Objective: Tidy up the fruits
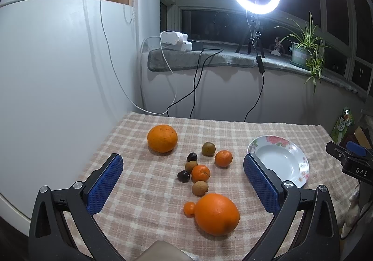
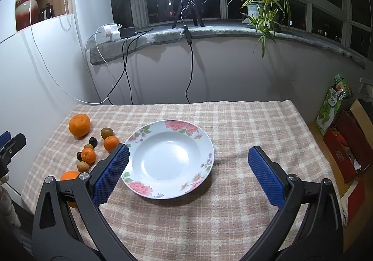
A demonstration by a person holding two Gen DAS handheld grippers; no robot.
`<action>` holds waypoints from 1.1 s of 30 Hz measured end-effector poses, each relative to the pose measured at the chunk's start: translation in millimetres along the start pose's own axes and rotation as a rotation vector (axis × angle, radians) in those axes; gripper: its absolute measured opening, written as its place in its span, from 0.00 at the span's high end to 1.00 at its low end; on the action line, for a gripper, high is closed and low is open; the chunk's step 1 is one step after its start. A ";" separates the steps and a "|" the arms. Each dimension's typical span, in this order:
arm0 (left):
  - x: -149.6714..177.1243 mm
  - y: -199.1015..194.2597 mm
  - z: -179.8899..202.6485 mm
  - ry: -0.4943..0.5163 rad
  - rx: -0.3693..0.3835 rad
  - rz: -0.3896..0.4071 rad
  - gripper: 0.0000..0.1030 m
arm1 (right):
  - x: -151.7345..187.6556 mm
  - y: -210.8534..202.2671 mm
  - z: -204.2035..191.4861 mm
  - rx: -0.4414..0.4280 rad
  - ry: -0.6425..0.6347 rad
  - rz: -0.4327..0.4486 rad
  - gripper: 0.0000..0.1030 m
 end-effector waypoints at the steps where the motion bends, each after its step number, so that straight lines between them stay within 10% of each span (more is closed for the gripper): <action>1: 0.5 -0.3 0.4 0.000 0.000 0.001 0.01 | 0.2 -0.1 0.0 -0.001 0.000 0.000 0.00; 33: 2.9 -0.8 2.2 -0.001 0.008 -0.002 0.01 | 1.4 -3.3 -2.5 0.005 -0.002 0.012 0.00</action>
Point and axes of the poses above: each gripper's, at about its wrist camera, not at the fingertips, and y roughly the way its jaws point, z to its right, x to its underside, the point moved 8 cm from there along y, roughly the way its jaws point, and after that the axes turned 11 degrees about y, right-handed, at the moved point
